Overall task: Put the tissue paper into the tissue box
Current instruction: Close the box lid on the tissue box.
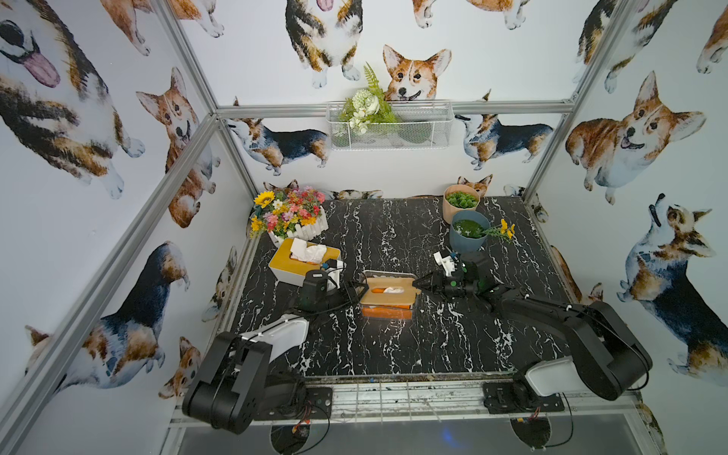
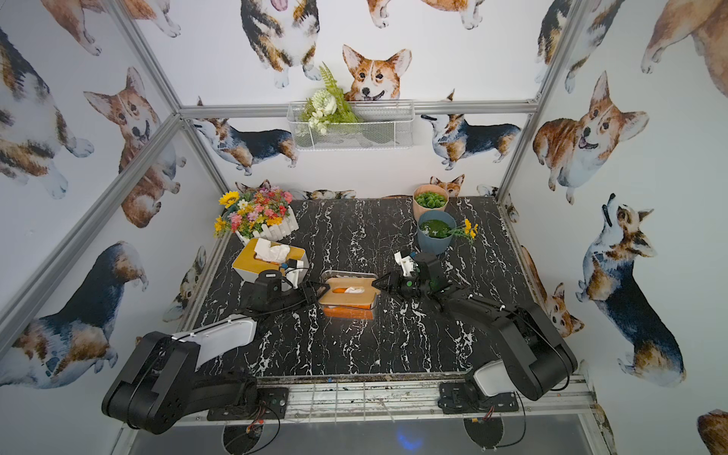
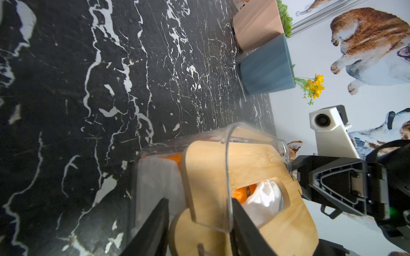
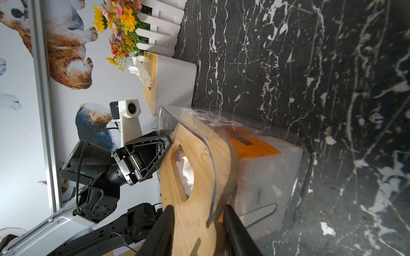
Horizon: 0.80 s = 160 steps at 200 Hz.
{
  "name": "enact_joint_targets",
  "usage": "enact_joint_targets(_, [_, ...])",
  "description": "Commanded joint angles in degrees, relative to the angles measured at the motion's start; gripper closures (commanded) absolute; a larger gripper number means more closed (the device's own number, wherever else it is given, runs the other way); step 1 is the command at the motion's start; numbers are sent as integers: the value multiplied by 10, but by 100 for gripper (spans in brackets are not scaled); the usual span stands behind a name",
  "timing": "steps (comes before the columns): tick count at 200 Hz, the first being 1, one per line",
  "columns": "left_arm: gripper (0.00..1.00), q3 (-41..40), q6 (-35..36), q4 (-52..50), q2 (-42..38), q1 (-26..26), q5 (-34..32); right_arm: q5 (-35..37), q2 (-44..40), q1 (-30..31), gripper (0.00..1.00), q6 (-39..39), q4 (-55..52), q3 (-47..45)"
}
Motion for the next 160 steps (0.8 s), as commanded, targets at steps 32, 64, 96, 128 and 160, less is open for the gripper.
enact_joint_targets(32, [53,0,7,13,0,-1,18,-3,6,-7,60,-25,-31,5])
enact_joint_targets(64, [53,0,9,12,-1,-1,19,-16,10,-7,61,-24,-33,2])
enact_joint_targets(96, [53,1,8,12,1,-1,18,-19,-2,-4,61,-29,-56,2])
enact_joint_targets(128, [53,0,8,12,1,-1,17,-24,-1,11,60,-36,-78,11])
enact_joint_targets(160, [53,0,9,12,1,-1,18,-19,12,24,61,-32,-77,14])
